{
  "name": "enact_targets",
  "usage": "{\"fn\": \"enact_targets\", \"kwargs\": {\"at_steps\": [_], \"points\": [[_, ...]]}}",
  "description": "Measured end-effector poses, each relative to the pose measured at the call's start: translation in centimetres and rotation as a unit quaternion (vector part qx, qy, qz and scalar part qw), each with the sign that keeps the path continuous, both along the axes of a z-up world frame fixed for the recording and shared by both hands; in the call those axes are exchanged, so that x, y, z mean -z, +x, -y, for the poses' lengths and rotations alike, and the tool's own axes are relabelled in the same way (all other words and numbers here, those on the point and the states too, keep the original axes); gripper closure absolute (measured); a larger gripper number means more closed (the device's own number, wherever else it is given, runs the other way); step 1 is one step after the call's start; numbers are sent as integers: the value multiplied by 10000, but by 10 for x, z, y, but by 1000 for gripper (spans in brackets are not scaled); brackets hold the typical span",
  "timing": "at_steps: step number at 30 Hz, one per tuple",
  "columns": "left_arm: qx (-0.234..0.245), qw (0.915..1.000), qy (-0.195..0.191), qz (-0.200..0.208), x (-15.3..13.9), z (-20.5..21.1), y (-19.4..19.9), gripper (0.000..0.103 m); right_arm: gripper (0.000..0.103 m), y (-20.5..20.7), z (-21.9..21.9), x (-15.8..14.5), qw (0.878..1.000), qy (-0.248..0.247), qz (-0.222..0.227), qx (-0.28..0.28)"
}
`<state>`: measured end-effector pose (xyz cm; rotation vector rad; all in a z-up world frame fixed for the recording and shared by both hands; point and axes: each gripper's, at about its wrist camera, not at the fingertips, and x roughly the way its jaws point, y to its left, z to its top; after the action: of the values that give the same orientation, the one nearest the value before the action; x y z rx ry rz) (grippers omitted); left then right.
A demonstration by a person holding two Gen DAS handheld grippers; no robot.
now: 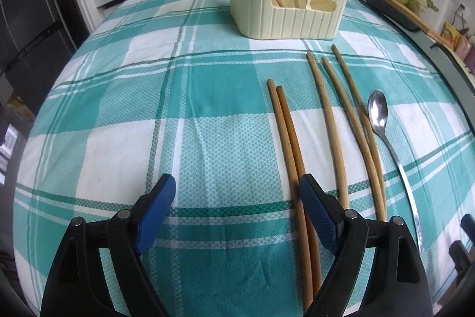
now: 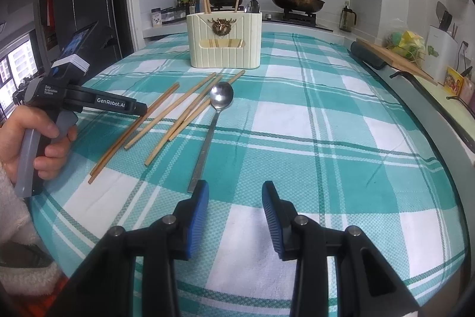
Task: Organize utensils
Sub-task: 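Close right tool on the steel spoon handle while left tool grasps a wooden chopstick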
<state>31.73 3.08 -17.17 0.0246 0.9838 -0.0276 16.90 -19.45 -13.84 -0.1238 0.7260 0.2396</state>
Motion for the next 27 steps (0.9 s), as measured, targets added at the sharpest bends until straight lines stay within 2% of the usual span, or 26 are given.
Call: {"fn": "enact_targets", "kwargs": {"at_steps": [5,10,13,16,17,19,21,26,27], "points": [[13,9999,103,-5,-1,1,9,17,65,23,-3,-6,9998,19,-173,-28],[-28,9999,138,-14,0,1,17,16,65,67,-18,-8,9985,-2,-546,-94],[-43,9999,124,-32,0,-1,17,16,65,90,-38,1,9971,-287,-673,-224],[-35,9996,266,-94,3,-2,15,16,65,106,-51,17,9942,-333,-967,-329],[-30,9995,312,-88,4,-3,13,16,65,108,-54,21,9936,-358,-1011,-343],[-33,9996,282,-93,4,-8,11,16,68,106,-58,21,9945,-544,-825,-334],[-52,9995,280,-122,3,-12,10,16,80,105,-53,20,9952,-513,-805,-226],[79,9987,453,-198,1,-18,10,16,80,106,-27,17,9944,-549,-891,162],[121,9986,466,-232,1,-18,11,16,75,107,-22,16,9941,-543,-916,211]]}}
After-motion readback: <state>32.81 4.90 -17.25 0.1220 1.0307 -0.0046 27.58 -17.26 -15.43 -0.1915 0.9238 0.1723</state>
